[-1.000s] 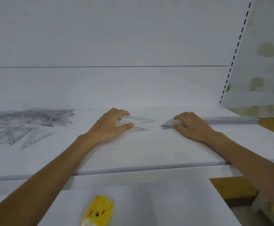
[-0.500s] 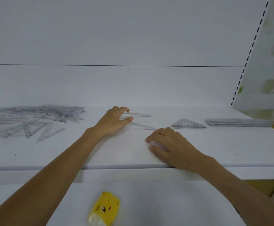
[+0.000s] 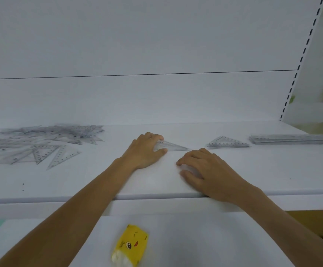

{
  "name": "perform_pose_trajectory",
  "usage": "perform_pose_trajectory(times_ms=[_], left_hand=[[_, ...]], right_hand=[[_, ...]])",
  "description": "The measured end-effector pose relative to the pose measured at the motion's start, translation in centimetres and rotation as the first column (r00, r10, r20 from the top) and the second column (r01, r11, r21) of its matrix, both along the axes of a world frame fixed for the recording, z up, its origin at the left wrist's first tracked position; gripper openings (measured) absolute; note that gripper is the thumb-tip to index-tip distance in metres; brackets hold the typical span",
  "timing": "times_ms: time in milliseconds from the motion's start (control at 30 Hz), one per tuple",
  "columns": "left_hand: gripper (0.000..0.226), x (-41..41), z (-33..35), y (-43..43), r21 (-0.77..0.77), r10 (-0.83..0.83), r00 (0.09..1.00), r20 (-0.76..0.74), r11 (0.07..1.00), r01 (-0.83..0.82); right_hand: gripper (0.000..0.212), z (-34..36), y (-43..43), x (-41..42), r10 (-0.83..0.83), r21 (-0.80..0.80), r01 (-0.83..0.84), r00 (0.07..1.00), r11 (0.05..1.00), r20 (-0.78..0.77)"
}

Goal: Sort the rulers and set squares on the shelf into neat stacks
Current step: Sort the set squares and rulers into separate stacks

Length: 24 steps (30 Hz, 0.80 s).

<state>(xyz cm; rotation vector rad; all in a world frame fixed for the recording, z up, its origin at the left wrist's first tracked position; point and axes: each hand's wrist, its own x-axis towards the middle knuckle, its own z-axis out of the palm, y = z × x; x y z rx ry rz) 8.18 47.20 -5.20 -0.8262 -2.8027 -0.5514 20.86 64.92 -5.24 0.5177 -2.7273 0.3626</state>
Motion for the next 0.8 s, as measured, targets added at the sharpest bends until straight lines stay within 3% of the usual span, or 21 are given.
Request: perform_pose_trajectory(times_ms=[267,500,800], left_hand=[[0.043,-0.2,-0.1,0.0,-0.024,0.010,1.000,-0.011,1.000,-0.010],[0.042,0.5,0.6,-1.2,0.106,0.031,0.998,-0.059,0.994,-0.024],[0.029,2.4,3.1,-12.5,0.234,0.136,0.981,-0.141,0.967,-0.101]], right_hand=[[0.030,-0.2,0.1,-0.1,0.009,-0.001,-0.009,1.000,1.000,-0.028],[0.028,0.3,0.3,-0.4,0.017,-0.017,-0.017,0.999,1.000,0.029],[0.024,3.5,-6.0,-6.5,0.113,-0.171,-0.112,0.994,0.979,-0.005]])
